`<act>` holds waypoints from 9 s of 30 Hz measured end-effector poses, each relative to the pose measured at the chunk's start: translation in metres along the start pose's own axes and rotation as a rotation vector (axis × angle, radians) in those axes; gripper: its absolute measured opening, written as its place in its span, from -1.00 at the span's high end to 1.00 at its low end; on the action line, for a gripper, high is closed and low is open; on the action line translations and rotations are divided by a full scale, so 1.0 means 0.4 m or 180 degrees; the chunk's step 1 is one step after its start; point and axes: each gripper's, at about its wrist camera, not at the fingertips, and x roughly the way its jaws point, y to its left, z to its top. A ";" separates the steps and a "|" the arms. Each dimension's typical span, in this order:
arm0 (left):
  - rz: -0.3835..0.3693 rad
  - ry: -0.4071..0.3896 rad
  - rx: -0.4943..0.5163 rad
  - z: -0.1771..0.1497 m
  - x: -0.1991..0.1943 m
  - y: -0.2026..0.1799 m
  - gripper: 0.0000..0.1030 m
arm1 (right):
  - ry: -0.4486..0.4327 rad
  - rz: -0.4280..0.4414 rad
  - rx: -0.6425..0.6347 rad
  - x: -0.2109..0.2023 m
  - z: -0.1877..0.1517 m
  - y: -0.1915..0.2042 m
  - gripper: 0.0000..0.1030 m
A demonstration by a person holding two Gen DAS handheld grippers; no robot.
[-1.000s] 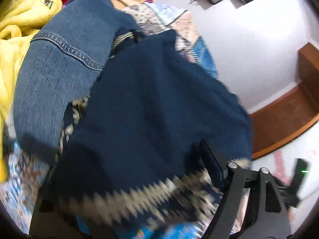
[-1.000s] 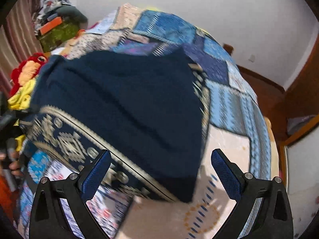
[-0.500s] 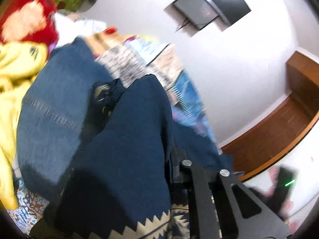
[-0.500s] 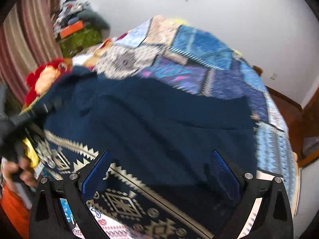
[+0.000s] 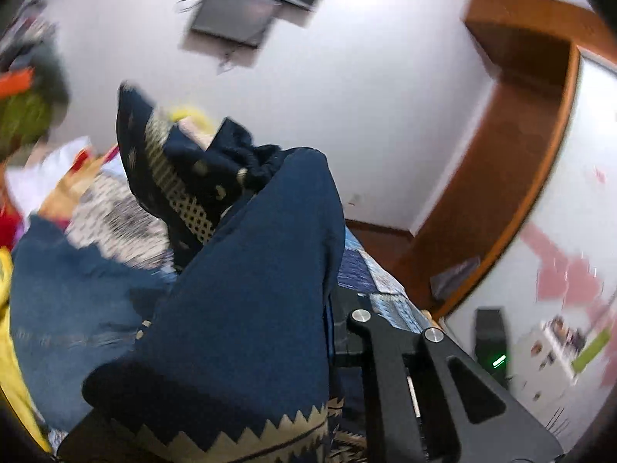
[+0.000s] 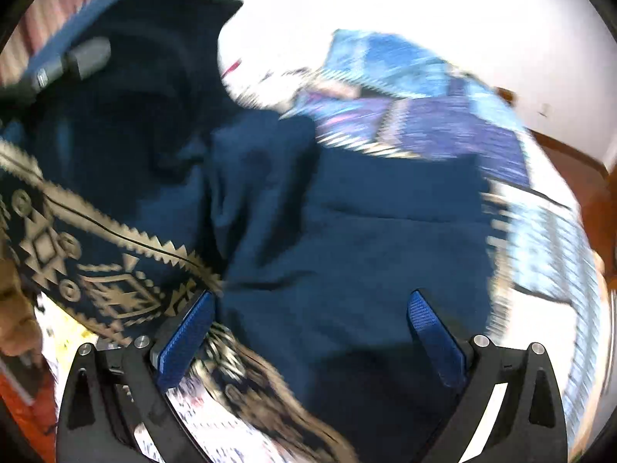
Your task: Fold large clothes
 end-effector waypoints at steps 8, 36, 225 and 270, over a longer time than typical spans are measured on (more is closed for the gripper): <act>-0.0242 0.0847 0.0903 -0.177 0.189 -0.236 0.77 | -0.0213 -0.0488 0.0496 -0.211 -0.073 -0.258 -0.94; 0.0270 0.1189 0.1083 -0.217 -0.047 -0.118 -0.62 | -0.0220 0.0456 0.0602 -0.215 -0.020 -0.109 -0.94; 0.1398 -0.1492 0.0790 -0.284 -1.056 -0.156 -0.99 | -0.2373 -0.0027 -0.0726 -0.825 -0.301 0.687 -0.99; 0.1167 -0.1292 0.0658 -0.270 -1.013 -0.139 -0.99 | -0.2421 0.0011 -0.0468 -0.824 -0.298 0.633 -1.00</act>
